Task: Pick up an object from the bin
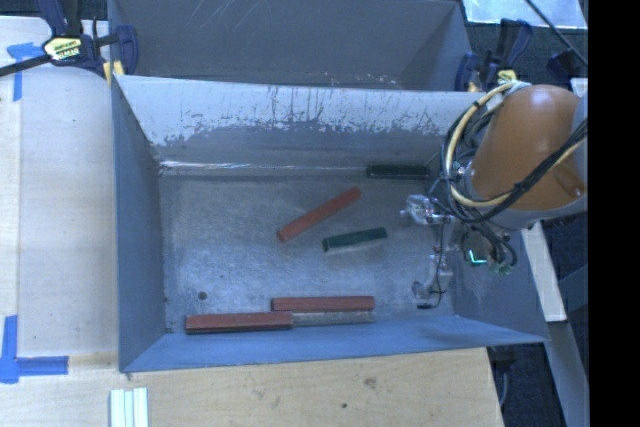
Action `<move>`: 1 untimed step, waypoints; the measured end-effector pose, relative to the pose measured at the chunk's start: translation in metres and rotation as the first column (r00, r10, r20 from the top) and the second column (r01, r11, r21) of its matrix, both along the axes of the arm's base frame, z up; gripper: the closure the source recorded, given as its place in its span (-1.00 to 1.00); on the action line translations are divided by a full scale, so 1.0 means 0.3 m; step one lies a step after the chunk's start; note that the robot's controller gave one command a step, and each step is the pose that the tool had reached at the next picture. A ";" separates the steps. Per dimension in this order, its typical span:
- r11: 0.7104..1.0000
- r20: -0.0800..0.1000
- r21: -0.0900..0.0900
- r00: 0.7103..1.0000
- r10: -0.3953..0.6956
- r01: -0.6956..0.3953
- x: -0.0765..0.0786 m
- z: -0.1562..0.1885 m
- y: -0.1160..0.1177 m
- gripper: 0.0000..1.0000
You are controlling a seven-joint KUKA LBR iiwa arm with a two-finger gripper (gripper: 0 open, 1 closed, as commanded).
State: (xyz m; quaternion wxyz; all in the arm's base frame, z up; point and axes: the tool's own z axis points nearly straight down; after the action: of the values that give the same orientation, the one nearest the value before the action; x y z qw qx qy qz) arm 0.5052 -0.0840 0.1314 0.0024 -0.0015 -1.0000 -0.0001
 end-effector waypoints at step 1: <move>1.000 0.008 -0.001 1.000 0.002 -0.002 0.007 0.012 0.001 -1.00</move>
Offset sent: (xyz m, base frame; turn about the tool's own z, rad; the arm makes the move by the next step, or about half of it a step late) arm 0.0656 0.0824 -0.0097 -0.1090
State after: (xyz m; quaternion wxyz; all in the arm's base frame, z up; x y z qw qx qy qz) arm 0.5073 -0.0838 0.1351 -0.0015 -0.0003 -1.0000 0.0005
